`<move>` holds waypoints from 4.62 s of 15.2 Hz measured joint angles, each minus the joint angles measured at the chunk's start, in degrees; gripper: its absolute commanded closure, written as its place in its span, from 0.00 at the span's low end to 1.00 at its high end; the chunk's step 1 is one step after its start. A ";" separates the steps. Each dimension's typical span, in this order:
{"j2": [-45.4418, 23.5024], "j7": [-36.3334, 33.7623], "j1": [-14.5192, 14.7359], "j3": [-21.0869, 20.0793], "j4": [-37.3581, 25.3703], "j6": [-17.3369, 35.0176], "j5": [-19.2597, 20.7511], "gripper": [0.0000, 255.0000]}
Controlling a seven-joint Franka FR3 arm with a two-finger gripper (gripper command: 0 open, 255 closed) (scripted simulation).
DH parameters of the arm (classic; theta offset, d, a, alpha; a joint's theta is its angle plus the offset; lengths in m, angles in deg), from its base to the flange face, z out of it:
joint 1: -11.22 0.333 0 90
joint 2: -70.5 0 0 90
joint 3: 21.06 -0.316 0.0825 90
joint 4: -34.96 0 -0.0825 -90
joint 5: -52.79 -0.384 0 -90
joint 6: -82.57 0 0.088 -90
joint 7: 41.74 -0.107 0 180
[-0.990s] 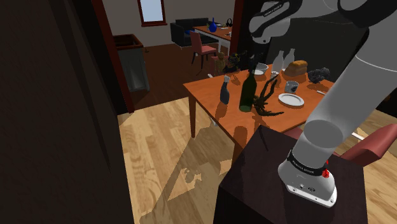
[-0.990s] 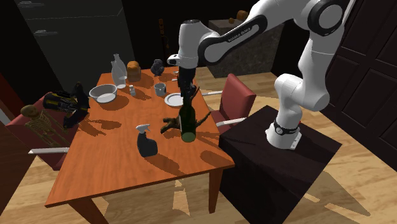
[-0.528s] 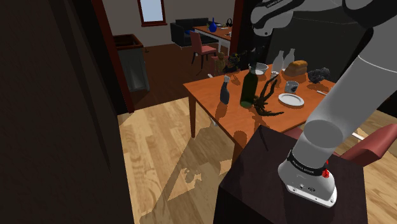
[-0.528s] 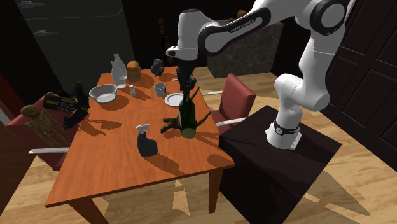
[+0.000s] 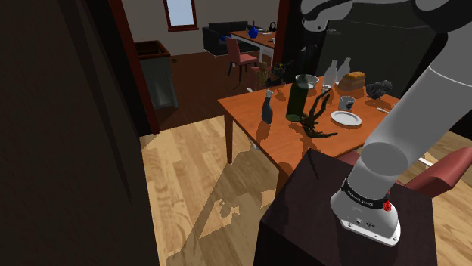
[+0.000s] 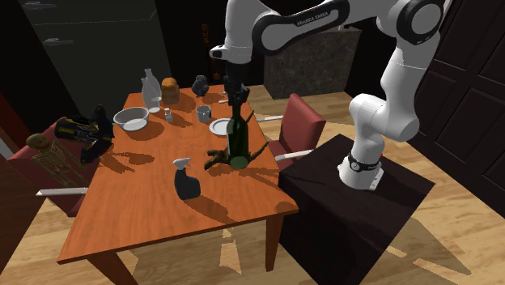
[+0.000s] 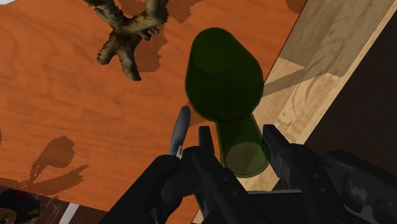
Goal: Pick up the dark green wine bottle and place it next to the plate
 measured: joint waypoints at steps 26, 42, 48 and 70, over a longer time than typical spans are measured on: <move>-2.76 0.85 0.37 -0.03 -22.93 -20.49 -1.57 1.00; -11.22 3.64 -1.21 2.09 -45.24 -35.52 -6.22 1.00; -7.05 7.00 -2.46 3.42 -33.74 -27.73 -4.24 1.00; -18.21 33.08 -14.51 14.04 -13.25 -0.45 -14.67 1.00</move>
